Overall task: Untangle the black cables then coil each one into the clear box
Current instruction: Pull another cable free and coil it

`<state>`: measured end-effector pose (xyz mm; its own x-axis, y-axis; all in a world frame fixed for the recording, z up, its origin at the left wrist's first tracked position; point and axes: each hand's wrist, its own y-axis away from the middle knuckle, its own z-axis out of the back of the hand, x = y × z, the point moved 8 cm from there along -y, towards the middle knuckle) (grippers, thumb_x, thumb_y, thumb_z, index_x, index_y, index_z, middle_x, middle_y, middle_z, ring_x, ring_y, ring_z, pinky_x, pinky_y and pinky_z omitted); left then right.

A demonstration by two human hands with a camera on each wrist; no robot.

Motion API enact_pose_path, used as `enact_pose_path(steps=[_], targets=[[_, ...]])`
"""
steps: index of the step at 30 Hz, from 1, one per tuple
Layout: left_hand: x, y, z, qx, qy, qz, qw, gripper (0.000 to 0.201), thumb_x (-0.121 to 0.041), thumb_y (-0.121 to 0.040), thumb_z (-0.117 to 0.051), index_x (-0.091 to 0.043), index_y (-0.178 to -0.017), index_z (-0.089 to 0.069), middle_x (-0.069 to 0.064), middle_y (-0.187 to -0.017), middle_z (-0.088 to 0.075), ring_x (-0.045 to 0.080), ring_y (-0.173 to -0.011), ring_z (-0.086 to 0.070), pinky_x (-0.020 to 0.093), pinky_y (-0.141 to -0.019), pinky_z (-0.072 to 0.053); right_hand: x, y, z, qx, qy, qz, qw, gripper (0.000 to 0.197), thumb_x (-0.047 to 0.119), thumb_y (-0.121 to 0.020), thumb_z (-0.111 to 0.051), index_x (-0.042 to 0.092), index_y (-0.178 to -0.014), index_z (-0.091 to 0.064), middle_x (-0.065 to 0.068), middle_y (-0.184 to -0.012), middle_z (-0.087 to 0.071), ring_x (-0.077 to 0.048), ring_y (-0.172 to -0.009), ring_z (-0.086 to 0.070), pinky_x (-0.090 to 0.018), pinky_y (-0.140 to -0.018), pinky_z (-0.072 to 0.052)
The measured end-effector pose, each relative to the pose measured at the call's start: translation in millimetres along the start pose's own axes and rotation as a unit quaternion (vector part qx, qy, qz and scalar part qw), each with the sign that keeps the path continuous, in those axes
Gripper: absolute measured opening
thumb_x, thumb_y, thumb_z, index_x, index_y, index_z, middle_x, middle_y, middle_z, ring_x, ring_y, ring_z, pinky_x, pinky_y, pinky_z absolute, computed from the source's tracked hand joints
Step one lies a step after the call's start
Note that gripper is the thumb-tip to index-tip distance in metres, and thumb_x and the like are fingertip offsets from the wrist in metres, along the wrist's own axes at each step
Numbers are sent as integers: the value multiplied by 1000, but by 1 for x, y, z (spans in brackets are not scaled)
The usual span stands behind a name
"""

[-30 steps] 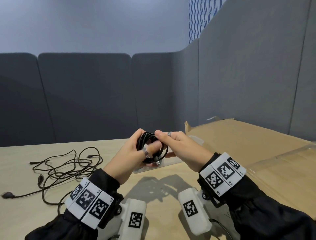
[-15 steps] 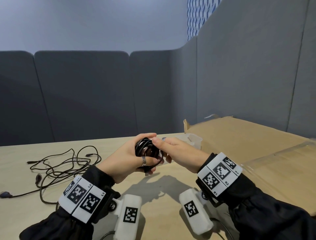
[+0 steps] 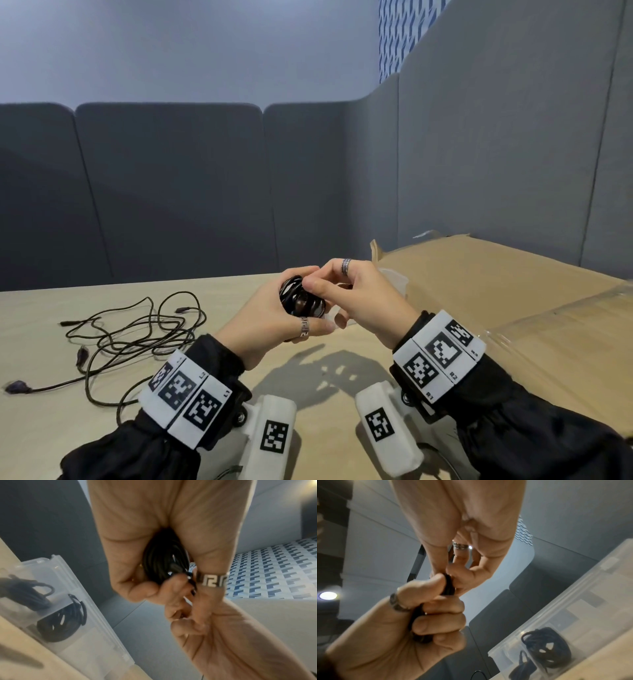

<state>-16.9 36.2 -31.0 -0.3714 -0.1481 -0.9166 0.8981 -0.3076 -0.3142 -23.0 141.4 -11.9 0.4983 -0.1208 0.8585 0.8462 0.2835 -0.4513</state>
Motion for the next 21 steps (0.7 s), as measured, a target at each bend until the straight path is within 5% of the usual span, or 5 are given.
enact_pose_path(steps=[5, 8, 15, 19, 21], targets=[[-6, -1, 19, -96, -18, -42, 994, 61, 11, -65, -54, -23, -116, -57, 10, -101, -69, 15, -73, -65, 18, -45, -42, 9, 5, -9, 13, 46, 19, 999, 26, 31, -83, -69, 18, -104, -64, 1, -92, -67, -13, -63, -54, -20, -51, -40], [-11, 1, 18, -96, -58, -61, 992, 58, 10, -68, -58, -22, -117, -56, 7, -93, -66, 8, -59, -57, 17, -43, -39, 10, 5, -7, -12, 44, 23, 999, 22, 28, -84, -70, 18, -102, -64, -1, -86, -66, -8, -55, -50, -13, -47, -37], [-34, -7, 11, -123, -282, -70, 949, 68, 0, -74, -62, -18, -135, -36, -23, -91, -52, 4, -86, -57, 4, -66, -42, 17, -5, -3, 37, 36, -15, 999, 20, 21, -89, -63, 7, -101, -69, -6, -81, -67, -10, -50, -51, -17, -41, -39], [-53, -32, 3, -107, -320, -75, 938, 81, -9, -76, -69, -19, -143, -24, -10, -96, -59, 12, -89, -59, 9, -63, -43, 28, -23, 18, 57, 24, -41, 997, 17, 22, -90, -61, 8, -100, -67, -5, -75, -64, -7, -46, -51, -16, -43, -40], [-54, -46, -3, -67, -261, -57, 961, 91, -10, -78, -72, -19, -147, -14, 1, -106, -60, 16, -83, -60, 21, -67, -47, 29, -36, 31, 66, 32, -62, 995, 17, 22, -91, -60, 10, -100, -66, -4, -64, -62, -7, -43, -50, -16, -42, -41]])
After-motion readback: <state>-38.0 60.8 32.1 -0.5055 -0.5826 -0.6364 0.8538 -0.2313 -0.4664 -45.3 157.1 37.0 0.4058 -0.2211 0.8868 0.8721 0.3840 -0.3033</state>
